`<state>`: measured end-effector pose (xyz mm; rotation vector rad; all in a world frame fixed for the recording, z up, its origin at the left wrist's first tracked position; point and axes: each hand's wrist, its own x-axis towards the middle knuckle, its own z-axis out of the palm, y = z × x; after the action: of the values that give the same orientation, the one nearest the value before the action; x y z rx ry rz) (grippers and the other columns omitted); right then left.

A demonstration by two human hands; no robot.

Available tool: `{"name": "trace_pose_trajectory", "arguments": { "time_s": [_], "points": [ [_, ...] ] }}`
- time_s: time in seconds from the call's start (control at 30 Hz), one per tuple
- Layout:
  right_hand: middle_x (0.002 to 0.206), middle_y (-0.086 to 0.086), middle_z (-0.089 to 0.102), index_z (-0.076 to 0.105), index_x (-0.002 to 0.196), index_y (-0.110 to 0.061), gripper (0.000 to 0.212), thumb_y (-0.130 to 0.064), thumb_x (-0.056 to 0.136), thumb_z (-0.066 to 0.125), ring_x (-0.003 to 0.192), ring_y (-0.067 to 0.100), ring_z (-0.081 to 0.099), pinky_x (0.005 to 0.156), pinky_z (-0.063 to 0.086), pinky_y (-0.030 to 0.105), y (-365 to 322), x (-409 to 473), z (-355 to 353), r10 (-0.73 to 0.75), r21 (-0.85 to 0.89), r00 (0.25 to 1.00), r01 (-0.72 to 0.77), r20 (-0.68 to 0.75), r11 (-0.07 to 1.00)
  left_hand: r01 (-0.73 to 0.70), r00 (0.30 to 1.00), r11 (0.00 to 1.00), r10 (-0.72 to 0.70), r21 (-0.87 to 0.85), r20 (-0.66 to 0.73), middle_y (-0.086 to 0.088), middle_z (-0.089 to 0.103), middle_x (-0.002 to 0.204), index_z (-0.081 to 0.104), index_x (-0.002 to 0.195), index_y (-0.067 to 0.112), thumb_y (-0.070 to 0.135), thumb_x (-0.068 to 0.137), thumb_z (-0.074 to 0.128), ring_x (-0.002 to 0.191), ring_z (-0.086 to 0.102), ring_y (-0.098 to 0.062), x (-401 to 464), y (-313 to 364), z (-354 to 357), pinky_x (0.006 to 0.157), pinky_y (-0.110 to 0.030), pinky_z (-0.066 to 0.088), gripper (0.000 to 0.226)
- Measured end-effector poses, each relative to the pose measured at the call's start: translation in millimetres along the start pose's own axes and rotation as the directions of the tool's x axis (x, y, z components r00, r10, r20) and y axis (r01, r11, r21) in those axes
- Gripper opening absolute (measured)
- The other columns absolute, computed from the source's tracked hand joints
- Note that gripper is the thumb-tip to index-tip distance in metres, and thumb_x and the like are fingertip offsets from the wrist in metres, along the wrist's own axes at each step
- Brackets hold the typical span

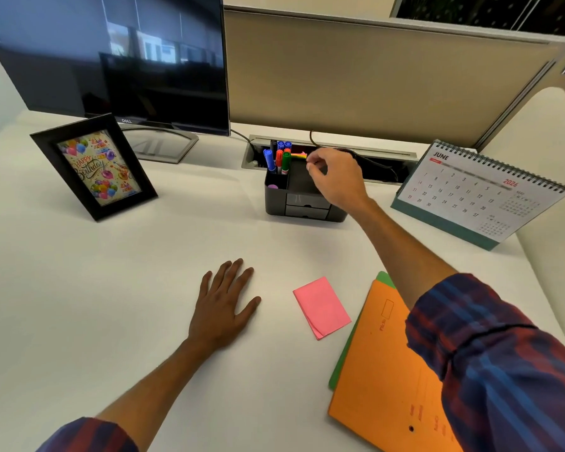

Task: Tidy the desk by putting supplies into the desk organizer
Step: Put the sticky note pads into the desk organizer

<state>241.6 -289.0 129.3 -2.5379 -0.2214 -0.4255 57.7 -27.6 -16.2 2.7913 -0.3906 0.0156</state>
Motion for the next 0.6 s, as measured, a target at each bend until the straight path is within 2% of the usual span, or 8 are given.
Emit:
{"name": "trace_pose_trajectory", "arguments": {
  "time_s": [0.17,0.37,0.43,0.6],
  "points": [
    [0.102,0.0,0.07,0.069,0.107,-0.015,0.018,-0.021,0.093,0.059,0.089,0.01,0.062,0.075,0.048,0.019,6,-39,2,-0.021,0.052,0.996,0.017,0.084,0.999,0.002,1.0,1.0,-0.002,0.001,-0.001,0.009,0.017,0.16,0.029,0.149,0.033,0.061,0.094,0.027,0.148,0.01,-0.012,0,-1,1,0.12,-0.041,0.005,0.062],
    [0.1,-0.001,0.071,0.07,0.106,-0.016,0.018,-0.024,0.091,0.063,0.088,0.012,0.064,0.075,0.051,0.025,12,-80,0,-0.028,0.047,0.976,0.019,0.214,0.999,0.004,1.0,1.0,-0.004,0.005,0.006,0.01,0.017,0.16,0.027,0.149,0.034,0.061,0.094,0.027,0.148,0.009,-0.011,-1,-1,1,0.12,-0.041,0.005,0.062],
    [0.102,-0.003,0.071,0.069,0.108,-0.018,0.021,-0.027,0.089,0.066,0.089,0.012,0.063,0.077,0.052,0.03,14,-95,2,-0.024,0.012,0.953,0.022,0.302,1.0,0.003,1.0,1.0,-0.003,0.0,0.0,0.009,0.018,0.16,0.028,0.149,0.034,0.061,0.094,0.027,0.148,0.01,-0.012,-1,0,1,0.12,-0.041,0.005,0.062],
    [0.115,-0.007,0.065,0.064,0.119,-0.027,0.032,-0.034,0.088,0.066,0.105,0.014,0.059,0.084,0.046,0.03,23,-136,12,0.051,-0.048,0.863,-0.031,0.502,0.998,-0.004,1.0,1.0,0.004,-0.008,-0.009,0.009,0.019,0.16,0.03,0.149,0.033,0.061,0.093,0.026,0.148,0.011,-0.012,-1,1,0,0.119,-0.039,0.003,0.063]
  ]
}}
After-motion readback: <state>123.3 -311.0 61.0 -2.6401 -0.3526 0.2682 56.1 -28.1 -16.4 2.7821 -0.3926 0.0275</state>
